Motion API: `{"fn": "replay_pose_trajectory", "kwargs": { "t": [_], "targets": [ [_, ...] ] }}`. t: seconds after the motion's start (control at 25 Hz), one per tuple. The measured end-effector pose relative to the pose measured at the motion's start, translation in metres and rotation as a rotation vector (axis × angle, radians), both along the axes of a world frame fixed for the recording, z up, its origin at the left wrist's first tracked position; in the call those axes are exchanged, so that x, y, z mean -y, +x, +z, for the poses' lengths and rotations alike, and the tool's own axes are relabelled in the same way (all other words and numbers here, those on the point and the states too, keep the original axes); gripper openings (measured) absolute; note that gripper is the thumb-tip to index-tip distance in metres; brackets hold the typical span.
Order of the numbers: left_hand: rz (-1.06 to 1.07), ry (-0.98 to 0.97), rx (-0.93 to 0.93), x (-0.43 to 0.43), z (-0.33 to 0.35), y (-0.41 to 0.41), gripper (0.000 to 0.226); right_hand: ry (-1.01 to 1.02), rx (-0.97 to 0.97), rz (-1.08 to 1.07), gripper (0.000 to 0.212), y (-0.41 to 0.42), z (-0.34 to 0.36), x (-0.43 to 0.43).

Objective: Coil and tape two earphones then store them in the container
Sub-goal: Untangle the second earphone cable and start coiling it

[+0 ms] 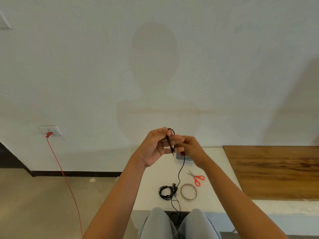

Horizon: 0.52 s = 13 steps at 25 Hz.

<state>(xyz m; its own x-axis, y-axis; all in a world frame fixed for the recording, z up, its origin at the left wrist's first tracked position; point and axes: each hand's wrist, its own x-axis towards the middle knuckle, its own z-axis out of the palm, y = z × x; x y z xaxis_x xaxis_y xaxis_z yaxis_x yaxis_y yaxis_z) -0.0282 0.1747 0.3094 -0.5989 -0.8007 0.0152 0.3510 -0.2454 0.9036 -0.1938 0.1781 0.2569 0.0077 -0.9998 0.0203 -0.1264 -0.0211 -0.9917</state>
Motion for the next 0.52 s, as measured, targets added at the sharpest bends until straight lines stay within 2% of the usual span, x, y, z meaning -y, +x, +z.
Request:
{"fn": "replay_pose_trajectory", "kwargs": {
  "t": [0.08, 0.16, 0.28, 0.36, 0.52],
  "targets": [
    [0.033, -0.001, -0.020, 0.007, 0.003, -0.001, 0.032, 0.065, 0.021, 0.039, 0.025, 0.010, -0.016, -0.016],
    [0.085, -0.072, 0.092, 0.017, -0.001, 0.001, 0.031, 0.094, 0.007, 0.083, 0.035, 0.017, -0.024, -0.032],
    [0.131, -0.177, 0.290, 0.027, -0.015, 0.004, 0.029, 0.088, -0.037, 0.116, 0.034, 0.019, -0.019, -0.046],
    [0.148, -0.227, 0.408, 0.028, -0.023, 0.004, 0.028, 0.103, -0.135, 0.140, 0.031, 0.015, -0.003, -0.050],
    [0.171, -0.365, 0.575, 0.024, -0.030, 0.003, 0.026, 0.134, -0.486, 0.221, 0.024, 0.001, 0.045, -0.053]
  ]
}}
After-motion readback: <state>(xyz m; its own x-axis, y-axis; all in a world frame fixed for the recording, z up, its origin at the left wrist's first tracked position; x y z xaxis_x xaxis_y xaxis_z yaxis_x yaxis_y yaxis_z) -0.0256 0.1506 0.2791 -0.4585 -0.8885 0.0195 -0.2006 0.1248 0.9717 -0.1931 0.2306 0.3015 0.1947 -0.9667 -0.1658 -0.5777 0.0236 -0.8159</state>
